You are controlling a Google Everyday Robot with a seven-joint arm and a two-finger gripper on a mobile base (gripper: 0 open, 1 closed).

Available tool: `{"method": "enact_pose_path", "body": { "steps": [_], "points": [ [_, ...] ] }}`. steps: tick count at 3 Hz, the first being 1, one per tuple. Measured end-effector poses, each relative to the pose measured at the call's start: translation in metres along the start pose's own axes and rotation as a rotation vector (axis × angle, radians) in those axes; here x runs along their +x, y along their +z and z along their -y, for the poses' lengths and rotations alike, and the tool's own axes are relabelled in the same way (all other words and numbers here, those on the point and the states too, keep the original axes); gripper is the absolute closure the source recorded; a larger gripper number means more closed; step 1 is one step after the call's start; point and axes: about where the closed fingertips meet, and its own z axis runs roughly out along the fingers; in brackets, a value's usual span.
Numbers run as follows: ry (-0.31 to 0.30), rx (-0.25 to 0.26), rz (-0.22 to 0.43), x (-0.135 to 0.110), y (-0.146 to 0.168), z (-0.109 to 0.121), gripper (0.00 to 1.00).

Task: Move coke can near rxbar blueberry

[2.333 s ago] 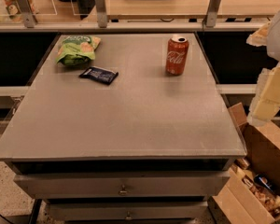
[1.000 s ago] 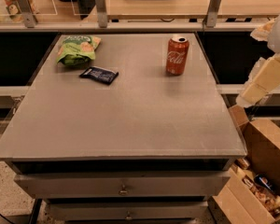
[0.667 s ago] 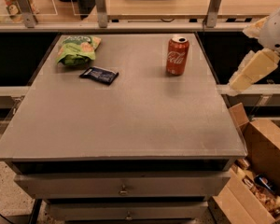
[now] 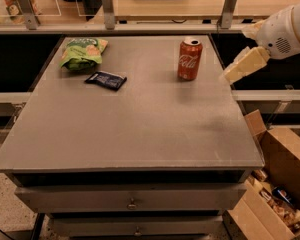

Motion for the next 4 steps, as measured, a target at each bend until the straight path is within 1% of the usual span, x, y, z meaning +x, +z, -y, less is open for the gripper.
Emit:
{"method": "enact_pose_path", "body": {
  "steps": [1,2,3,4],
  "points": [
    [0.043,-0.010,0.079,-0.003,0.038,0.017,0.00],
    [0.090,-0.030,0.167,-0.002,0.074,0.027,0.00],
    [0.111,-0.040,0.259,-0.007,0.097,0.037,0.00],
    [0.131,-0.050,0.305,-0.011,0.116,0.044,0.00]
  ]
}}
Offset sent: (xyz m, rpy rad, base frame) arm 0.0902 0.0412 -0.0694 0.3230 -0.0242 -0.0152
